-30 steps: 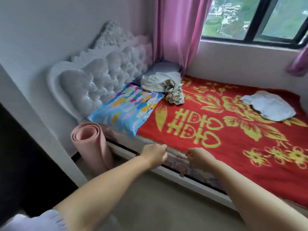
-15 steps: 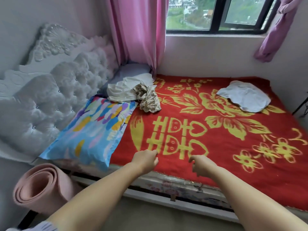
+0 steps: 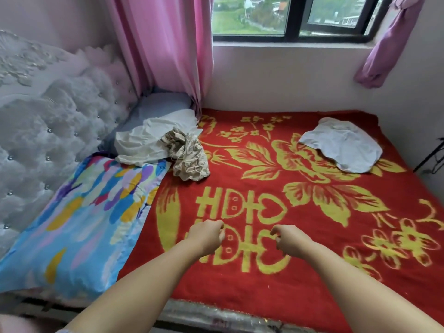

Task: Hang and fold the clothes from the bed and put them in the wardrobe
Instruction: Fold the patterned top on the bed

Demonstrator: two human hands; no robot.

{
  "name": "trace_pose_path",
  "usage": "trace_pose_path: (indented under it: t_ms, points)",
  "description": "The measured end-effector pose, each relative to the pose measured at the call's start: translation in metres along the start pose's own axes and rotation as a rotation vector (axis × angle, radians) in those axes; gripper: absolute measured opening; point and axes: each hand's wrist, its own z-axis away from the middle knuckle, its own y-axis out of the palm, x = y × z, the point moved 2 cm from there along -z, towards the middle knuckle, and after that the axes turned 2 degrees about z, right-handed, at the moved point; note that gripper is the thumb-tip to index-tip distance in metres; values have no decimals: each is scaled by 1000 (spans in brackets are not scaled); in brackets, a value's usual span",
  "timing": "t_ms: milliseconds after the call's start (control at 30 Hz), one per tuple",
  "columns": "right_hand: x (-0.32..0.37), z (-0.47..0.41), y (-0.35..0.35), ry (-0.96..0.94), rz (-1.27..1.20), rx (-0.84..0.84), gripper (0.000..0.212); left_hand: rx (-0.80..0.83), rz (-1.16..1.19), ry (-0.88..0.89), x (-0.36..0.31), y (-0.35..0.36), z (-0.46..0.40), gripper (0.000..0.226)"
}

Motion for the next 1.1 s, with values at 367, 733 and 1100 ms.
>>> trace_pose_path:
  t_ms: [367, 733, 1100]
  points:
    - [25, -196, -14, -103, 49, 80, 35, 17, 167, -173, 82, 19, -161, 33]
    - [105, -411, 139, -91, 20, -33, 42, 20, 157, -225, 261, 99, -345, 57]
    - [137, -511, 212, -214, 227, -431, 56, -161, -254, 61, 341, 118, -478, 96]
